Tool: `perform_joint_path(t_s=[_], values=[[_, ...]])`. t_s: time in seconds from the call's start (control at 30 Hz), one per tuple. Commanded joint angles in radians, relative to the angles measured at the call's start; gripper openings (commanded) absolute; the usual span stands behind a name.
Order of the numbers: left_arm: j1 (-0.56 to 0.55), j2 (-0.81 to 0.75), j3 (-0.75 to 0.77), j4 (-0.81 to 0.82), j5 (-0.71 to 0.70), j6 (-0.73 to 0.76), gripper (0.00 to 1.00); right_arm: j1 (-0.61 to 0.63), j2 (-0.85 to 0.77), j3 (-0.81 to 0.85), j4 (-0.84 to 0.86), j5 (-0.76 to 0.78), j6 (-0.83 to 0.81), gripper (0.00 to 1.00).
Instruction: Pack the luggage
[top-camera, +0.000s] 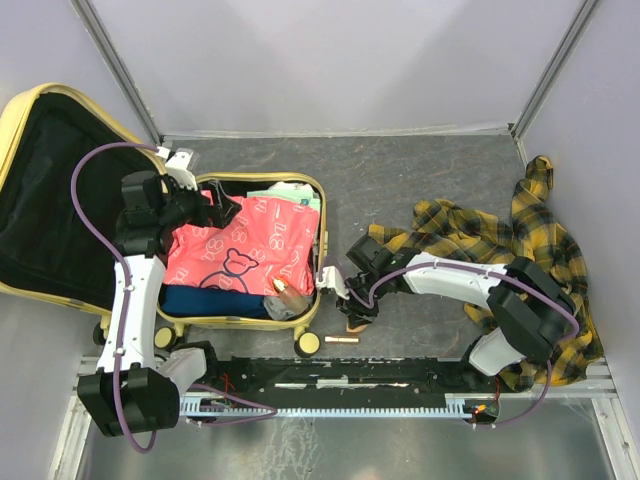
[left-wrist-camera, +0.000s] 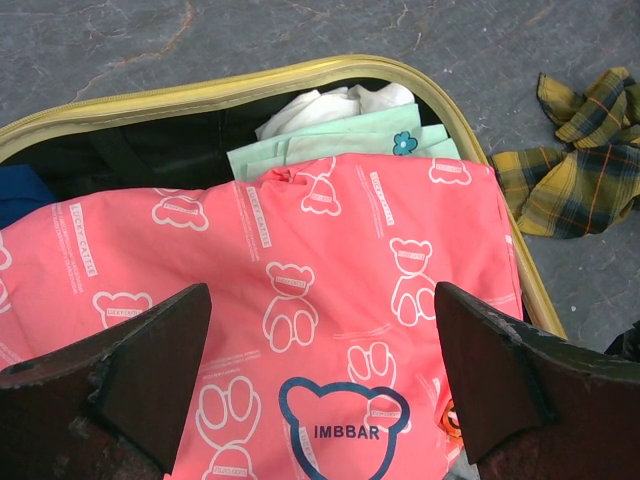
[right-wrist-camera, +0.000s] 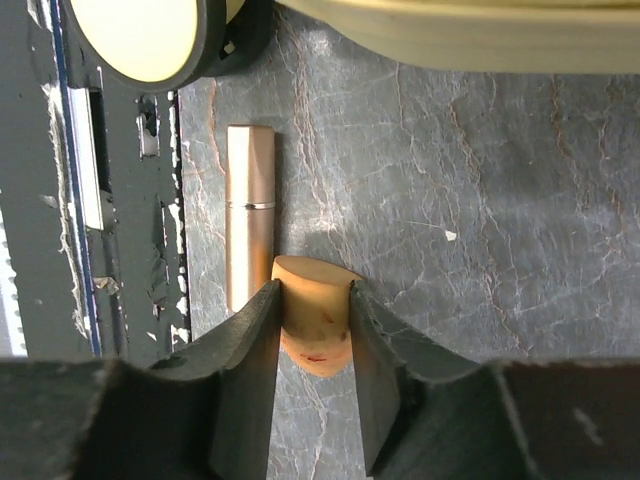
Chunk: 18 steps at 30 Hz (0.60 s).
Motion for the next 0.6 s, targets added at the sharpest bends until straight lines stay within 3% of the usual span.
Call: perform_joint_path(t_s=[0.0,0.13,0.3,0.57], values=[[0.004,-0.017,0.014,0.014,-0.009,0.012,0.98,-0.001,-0.005,0.068,-0.03,-0.008,-0.025,0.36],[0.005,-0.012,0.019,0.02,-0.008,0.012,0.98,-0.041,-0.066,0.092,-0.115,0.003,-0.058,0.26],[0.004,-0.008,0.018,0.032,-0.004,0.003,0.98,-0.055,-0.177,0.195,-0.216,-0.057,-0.014,0.24],[0.004,0.0,0.013,0.059,-0.004,-0.031,0.98,0.034,-0.1,0.387,0.023,-0.048,0.291,0.25]])
